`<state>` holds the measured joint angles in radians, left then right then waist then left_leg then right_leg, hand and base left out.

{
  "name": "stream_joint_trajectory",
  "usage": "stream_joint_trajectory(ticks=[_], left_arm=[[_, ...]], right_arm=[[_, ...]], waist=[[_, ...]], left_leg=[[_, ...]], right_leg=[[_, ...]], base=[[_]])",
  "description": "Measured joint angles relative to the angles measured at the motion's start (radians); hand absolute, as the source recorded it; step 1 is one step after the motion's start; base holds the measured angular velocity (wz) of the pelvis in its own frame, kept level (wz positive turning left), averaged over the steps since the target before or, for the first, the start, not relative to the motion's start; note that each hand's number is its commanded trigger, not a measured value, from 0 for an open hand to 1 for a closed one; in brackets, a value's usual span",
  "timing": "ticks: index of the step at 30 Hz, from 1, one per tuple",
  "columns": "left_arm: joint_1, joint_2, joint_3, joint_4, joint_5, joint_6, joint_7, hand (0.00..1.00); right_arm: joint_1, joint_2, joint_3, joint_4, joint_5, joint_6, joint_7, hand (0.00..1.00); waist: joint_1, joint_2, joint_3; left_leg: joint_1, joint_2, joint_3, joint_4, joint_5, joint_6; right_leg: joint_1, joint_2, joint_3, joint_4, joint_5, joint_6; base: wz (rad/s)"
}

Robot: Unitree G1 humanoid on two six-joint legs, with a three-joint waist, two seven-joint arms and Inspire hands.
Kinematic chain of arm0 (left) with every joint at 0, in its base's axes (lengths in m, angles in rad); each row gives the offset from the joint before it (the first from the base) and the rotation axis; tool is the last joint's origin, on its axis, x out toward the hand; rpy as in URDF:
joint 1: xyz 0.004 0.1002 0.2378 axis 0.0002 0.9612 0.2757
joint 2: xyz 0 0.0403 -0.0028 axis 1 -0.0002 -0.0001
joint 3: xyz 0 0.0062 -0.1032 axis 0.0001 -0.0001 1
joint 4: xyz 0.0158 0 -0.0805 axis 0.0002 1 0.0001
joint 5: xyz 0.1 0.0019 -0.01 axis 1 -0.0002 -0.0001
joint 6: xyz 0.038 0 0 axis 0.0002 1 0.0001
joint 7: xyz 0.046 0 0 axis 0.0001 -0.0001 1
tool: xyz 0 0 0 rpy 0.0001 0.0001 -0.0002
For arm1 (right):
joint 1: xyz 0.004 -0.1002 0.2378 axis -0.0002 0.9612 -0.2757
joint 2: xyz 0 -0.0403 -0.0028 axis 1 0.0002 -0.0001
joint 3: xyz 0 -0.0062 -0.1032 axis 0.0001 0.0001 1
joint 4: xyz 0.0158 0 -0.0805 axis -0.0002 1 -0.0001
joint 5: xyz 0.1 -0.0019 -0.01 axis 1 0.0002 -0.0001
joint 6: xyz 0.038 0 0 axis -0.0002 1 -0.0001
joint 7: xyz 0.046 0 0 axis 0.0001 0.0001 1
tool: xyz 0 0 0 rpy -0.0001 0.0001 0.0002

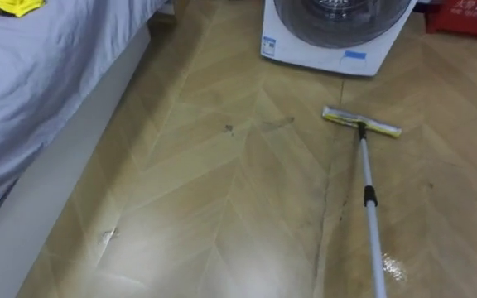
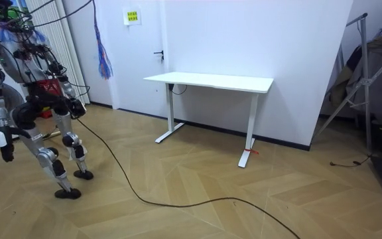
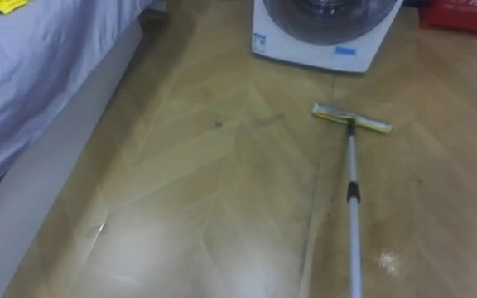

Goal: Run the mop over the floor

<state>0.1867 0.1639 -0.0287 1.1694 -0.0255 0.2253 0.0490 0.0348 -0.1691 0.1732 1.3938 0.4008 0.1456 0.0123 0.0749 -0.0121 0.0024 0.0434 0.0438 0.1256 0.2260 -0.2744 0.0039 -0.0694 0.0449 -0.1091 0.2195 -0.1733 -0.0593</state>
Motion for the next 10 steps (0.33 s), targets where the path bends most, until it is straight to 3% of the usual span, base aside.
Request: stream_joint_trajectory(ticks=[5, 10], left_arm=[[0.006, -0.012, 0.051, 0.006, -0.001, 0.018, 0.008, 0.0], [0.019, -0.017, 0.068, 0.004, 0.041, 0.041, 0.009, 0.0]], right_arm=[[0.03, 0.001, -0.001, -0.025, 0.001, 0.01, 0.019, 1.0], [0.052, 0.002, -0.002, -0.032, -0.013, 0.02, 0.022, 1.0]], waist=[[-0.002, -0.01, 0.0007], [-0.016, -0.008, 0.0053]], left_leg=[[0.034, -0.001, 0.0, -0.006, 0.0, 0.0], [0.082, -0.002, 0.0, -0.014, 0.0, 0.0]], right_leg=[[0.042, -0.006, -0.032, -0.009, 0.0, 0.0], [0.088, -0.006, -0.031, -0.019, 0.001, 0.003]], base=[[-0.03], [0.01]])
